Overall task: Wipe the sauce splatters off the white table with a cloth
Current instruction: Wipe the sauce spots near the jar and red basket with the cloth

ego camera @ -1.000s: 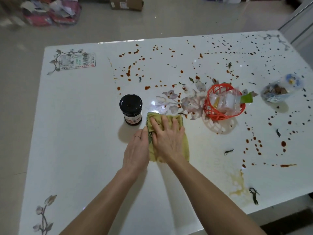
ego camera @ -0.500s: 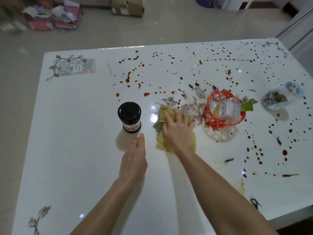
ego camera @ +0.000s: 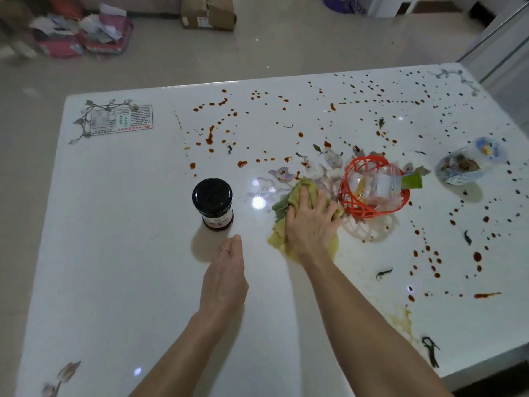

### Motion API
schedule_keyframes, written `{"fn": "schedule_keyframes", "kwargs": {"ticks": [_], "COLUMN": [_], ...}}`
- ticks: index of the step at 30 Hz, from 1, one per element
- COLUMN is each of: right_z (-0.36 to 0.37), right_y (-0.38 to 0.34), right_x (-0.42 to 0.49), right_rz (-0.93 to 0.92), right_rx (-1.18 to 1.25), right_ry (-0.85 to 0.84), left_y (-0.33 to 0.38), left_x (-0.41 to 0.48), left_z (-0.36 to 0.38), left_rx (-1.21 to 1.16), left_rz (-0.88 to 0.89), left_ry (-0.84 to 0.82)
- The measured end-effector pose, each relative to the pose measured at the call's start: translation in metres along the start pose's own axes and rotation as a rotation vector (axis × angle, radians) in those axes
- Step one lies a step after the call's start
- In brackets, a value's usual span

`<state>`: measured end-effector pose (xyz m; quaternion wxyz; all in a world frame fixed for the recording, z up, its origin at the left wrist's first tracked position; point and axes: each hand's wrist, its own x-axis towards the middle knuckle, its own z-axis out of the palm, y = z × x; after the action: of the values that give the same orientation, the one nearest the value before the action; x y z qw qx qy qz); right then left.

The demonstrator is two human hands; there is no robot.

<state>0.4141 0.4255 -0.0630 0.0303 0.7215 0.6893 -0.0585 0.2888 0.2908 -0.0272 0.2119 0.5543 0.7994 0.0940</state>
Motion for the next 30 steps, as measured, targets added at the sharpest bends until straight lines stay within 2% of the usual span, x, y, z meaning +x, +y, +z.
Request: {"fn": "schedule_keyframes", "kwargs": {"ticks": [4, 10, 15, 21, 25, 28, 30], "right_z": [0.011, 0.002, 0.007, 0.000, 0.010, 0.011, 0.008], "right_y": [0.018, 0.014, 0.029, 0.025, 0.061, 0.093, 0.088], "right_x": [-0.035, 0.003, -0.020, -0.011, -0.051, -0.051, -0.048], "right_rz": [0.052, 0.156, 0.263, 0.234, 0.199, 0.322, 0.387], "right_rx": [0.005, 0.033, 0.051, 0.043, 0.029, 0.040, 0.044], "right_ry": [0.037, 0.016, 0.023, 0.015, 0.068, 0.068, 0.074], "left_y": [0.000, -0.001, -0.003, 0.000, -0.003, -0.003, -0.003], "left_x": [0.001, 0.002, 0.002, 0.000, -0.001, -0.001, -0.001], "left_z": [0.001, 0.001, 0.001, 0.002, 0.004, 0.005, 0.008], "left_rx": [-0.003, 0.016, 0.020, 0.051, 0.040, 0.027, 0.037], "left_rz": [0.014, 0.014, 0.018, 0.019, 0.031, 0.026, 0.042], "left_ry": [0.001, -0.009, -0.004, 0.006, 0.009, 0.022, 0.037]}}
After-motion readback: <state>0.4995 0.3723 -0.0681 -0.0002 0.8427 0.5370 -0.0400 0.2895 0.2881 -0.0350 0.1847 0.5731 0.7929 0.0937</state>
